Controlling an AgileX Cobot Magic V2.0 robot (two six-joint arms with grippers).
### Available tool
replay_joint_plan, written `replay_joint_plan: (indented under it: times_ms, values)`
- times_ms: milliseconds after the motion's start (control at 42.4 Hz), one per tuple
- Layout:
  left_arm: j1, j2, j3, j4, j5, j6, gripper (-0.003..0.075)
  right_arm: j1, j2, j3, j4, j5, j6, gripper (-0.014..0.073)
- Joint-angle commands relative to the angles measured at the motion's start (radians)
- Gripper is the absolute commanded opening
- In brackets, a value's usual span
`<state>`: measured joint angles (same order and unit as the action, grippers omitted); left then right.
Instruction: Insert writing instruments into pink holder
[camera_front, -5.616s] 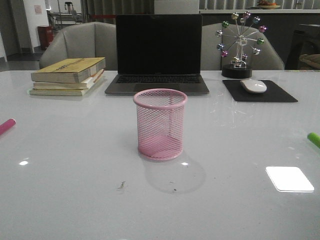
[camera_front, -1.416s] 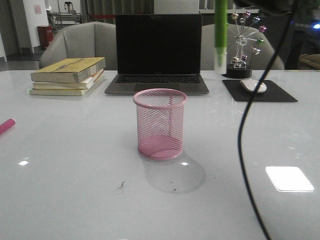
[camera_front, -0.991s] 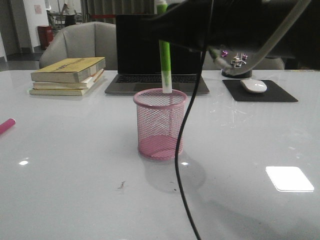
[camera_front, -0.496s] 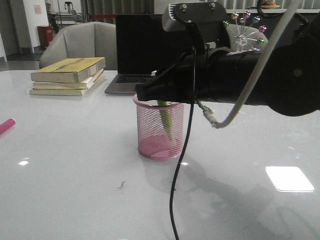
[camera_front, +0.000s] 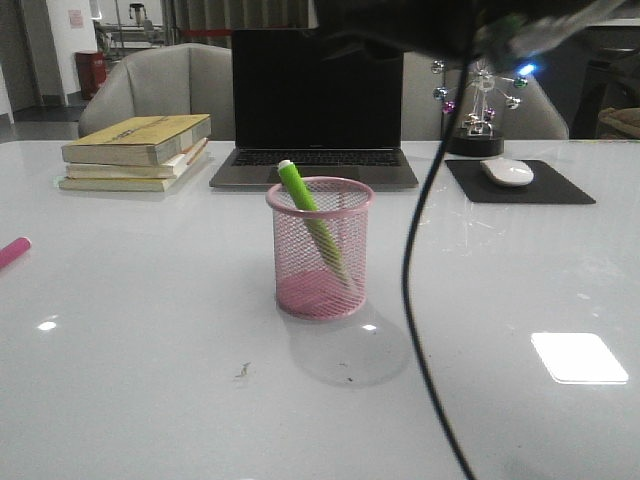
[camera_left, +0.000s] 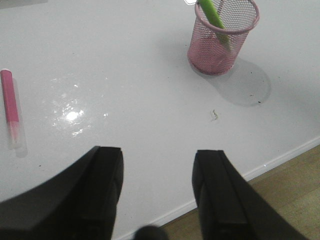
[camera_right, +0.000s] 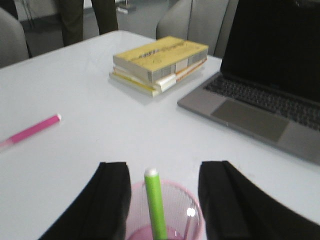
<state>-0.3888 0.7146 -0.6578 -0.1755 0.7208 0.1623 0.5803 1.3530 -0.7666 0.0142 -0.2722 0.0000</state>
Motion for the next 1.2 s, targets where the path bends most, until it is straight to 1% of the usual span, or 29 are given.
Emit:
replay_joint_plan:
  times_ms: [0, 118, 189, 283, 401, 590, 826, 944, 1038, 1085, 1133, 1180]
  values:
    - [-0.009, 0.004, -0.030, -0.017, -0.068, -0.003, 0.0382, -0.010, -0.159, -0.020, -0.005, 0.255, 0.000, 0.0436]
    - [-0.009, 0.004, -0.030, -0.017, -0.068, -0.003, 0.0382, -0.026, -0.307, -0.020, -0.025, 0.609, 0.000, 0.0436]
    - [-0.009, 0.004, -0.030, -0.017, -0.068, -0.003, 0.0382, -0.027, -0.384, -0.020, -0.031, 0.760, 0.000, 0.0436]
    - [-0.009, 0.004, -0.030, -0.017, -0.070, -0.003, 0.0382, -0.026, -0.489, -0.004, -0.031, 0.893, 0.000, 0.0436]
    - [-0.009, 0.004, -0.030, -0.017, -0.069, -0.003, 0.0382, -0.024, -0.607, 0.051, -0.025, 0.938, 0.000, 0.0436]
    - [-0.009, 0.004, -0.030, -0.017, -0.069, -0.003, 0.0382, -0.024, -0.766, 0.123, -0.025, 0.936, 0.000, 0.0436]
    - [-0.009, 0.004, -0.032, -0.015, -0.058, -0.021, 0.0386, -0.024, -0.800, 0.126, -0.026, 0.941, 0.000, 0.0436]
    - [-0.009, 0.027, -0.055, 0.044, -0.021, -0.126, 0.0386, -0.024, -0.800, 0.126, -0.026, 0.942, 0.000, 0.0436]
    - [-0.005, 0.086, -0.088, 0.146, 0.035, -0.215, 0.0386, -0.024, -0.800, 0.126, -0.026, 0.942, 0.000, 0.0436]
    - [0.004, 0.123, -0.103, 0.175, 0.064, -0.235, 0.0392, -0.024, -0.800, 0.126, -0.026, 0.943, 0.000, 0.0436]
    - [0.023, 0.165, -0.122, 0.200, 0.084, -0.246, 0.0417, -0.024, -0.800, 0.126, -0.026, 0.943, 0.000, 0.0436]
    - [0.050, 0.224, -0.140, 0.212, 0.100, -0.247, 0.0466, -0.024, -0.800, 0.126, -0.026, 0.943, 0.000, 0.0436]
